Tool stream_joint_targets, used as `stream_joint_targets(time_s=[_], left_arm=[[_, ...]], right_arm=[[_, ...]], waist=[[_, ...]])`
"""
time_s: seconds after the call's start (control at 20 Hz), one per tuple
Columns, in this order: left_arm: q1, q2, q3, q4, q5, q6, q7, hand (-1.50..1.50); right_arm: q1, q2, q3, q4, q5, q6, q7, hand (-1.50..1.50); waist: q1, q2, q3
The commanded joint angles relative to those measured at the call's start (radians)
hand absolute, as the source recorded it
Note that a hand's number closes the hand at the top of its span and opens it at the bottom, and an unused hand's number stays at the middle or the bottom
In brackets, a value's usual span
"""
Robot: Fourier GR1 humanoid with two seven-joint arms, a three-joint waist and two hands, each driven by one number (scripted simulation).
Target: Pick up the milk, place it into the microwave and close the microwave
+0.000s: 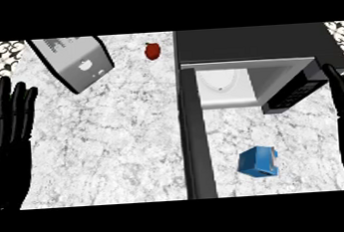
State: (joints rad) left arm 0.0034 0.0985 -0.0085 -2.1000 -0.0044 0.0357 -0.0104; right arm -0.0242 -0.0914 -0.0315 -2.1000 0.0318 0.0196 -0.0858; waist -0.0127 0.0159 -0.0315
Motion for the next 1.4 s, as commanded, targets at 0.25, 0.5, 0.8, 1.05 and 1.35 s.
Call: stream_joint_targets(time_s=[0.25,0.5,0.8,1.05,1.35], left_arm=[[-0.042,0.012,-0.070,0.000,-0.015,-0.054,0.044,-1.50],[0.117,-0.067,-0.092,-0.007,0.009,-0.011,0.039,-1.50],[0.296,-0.090,-0.201,-0.159,-0.048,-0.007,0.014,-1.50],[0.297,-0.051,-0.138,-0.201,0.026,-0.040,0.055,-1.50],[0.361,-0.056,-0.197,-0.278,0.005,-0.033,0.079,-1.50]], right_arm=[[0.007,0.005,0.122,-0.102,-0.018,0.055,0.181,-1.50],[0.020,0.086,0.149,-0.119,-0.083,-0.018,0.313,-1.50],[0.128,0.067,0.110,-0.119,-0.117,0.027,0.234,-1.50],[0.224,0.071,0.142,-0.018,-0.046,0.058,0.116,-1.50],[0.270,0.077,0.126,0.104,-0.039,0.076,-0.001,-1.50]], waist=[[0.008,-0.018,0.031],[0.014,-0.017,0.031],[0.016,-0.018,0.032],[0.015,-0.017,0.032],[0.015,-0.017,0.032]])
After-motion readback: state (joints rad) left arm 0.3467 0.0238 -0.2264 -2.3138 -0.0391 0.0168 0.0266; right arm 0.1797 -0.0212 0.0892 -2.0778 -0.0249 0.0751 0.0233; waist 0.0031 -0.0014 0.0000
